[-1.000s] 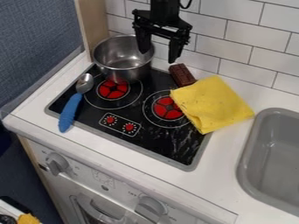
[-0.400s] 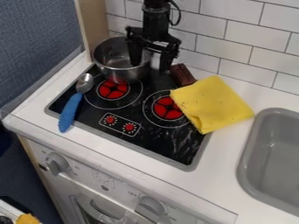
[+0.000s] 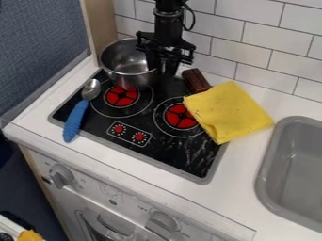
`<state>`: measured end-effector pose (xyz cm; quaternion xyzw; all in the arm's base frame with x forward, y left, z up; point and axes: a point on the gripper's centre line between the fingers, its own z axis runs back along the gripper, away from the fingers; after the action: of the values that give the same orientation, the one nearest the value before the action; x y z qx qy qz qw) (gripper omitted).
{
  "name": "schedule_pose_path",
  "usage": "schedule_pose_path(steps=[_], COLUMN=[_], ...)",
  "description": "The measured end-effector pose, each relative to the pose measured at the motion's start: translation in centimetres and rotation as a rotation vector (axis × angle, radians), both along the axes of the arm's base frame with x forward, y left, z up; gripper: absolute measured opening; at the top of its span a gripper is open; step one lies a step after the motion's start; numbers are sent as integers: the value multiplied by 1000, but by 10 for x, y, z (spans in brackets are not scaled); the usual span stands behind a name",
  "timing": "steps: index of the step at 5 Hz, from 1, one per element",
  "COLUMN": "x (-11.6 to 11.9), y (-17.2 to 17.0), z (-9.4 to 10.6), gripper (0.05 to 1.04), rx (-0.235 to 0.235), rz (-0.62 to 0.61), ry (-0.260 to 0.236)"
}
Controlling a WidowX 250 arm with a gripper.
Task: Put the silver pot on the top of the yellow towel
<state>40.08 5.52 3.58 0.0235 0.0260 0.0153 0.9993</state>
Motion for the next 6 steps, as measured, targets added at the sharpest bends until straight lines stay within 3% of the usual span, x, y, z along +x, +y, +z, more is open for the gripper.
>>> schedule_pose_path(steps=[1, 2, 3, 4, 5, 6], x=[1, 0, -1, -6, -11, -18], y=[-1, -1, -5, -33, -94, -138], z=[1, 0, 0, 25, 70, 81], gripper=[153, 88, 87, 84, 83, 83], rx=[-1, -2, -3, -12, -40, -70], rz=[-3, -26, -46, -95, -275, -400], ry=[-8, -2, -12, -66, -183, -213])
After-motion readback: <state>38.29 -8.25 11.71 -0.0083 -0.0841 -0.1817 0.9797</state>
